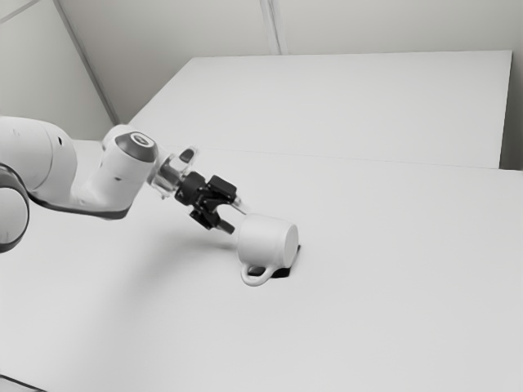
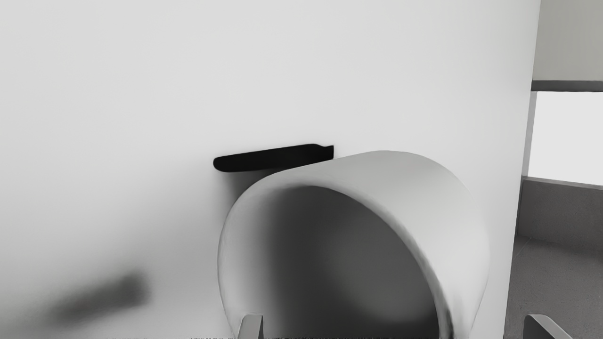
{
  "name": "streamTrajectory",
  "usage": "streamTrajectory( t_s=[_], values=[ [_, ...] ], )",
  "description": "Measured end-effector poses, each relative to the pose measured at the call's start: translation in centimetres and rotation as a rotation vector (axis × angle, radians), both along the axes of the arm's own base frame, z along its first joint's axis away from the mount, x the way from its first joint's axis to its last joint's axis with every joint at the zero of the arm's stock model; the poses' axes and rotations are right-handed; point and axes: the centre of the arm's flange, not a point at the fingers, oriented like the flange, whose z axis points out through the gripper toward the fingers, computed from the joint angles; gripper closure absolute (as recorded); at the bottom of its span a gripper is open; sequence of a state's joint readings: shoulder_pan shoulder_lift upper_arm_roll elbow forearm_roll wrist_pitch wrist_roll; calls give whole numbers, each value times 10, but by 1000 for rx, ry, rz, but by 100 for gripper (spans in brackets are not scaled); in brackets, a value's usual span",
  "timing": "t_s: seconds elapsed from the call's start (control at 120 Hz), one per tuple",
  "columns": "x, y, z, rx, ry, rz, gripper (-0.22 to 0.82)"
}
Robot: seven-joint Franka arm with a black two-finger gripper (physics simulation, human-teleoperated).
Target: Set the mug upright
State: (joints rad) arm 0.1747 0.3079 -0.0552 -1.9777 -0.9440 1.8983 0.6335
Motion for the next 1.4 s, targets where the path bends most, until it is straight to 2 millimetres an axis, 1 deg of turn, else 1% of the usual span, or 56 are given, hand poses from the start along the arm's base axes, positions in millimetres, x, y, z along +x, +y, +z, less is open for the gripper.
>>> streamTrajectory(
  t_s=[0.167, 0.233, 0.333, 0.45, 0.633, 0.867, 1.083, 1.167, 1.325, 1.4],
  values=[
    [-10, -10, -9, -87, -4, -58, 0],
    [-11, -16, -15, -120, -7, -71, 0],
    [-11, -23, -17, -164, -21, -81, 1],
    [-10, -25, -25, -206, -30, -74, 11],
    [-10, -35, -33, -250, -46, -83, 26],
    [-12, -39, -23, -291, -76, -118, 39],
    [-14, -44, -21, -305, -86, -147, 61],
    [-13, -45, -20, -308, -91, -154, 68],
    [-13, -50, -19, -310, -99, -167, 73],
    [-13, -51, -12, -304, -114, -173, 73]
  ],
)
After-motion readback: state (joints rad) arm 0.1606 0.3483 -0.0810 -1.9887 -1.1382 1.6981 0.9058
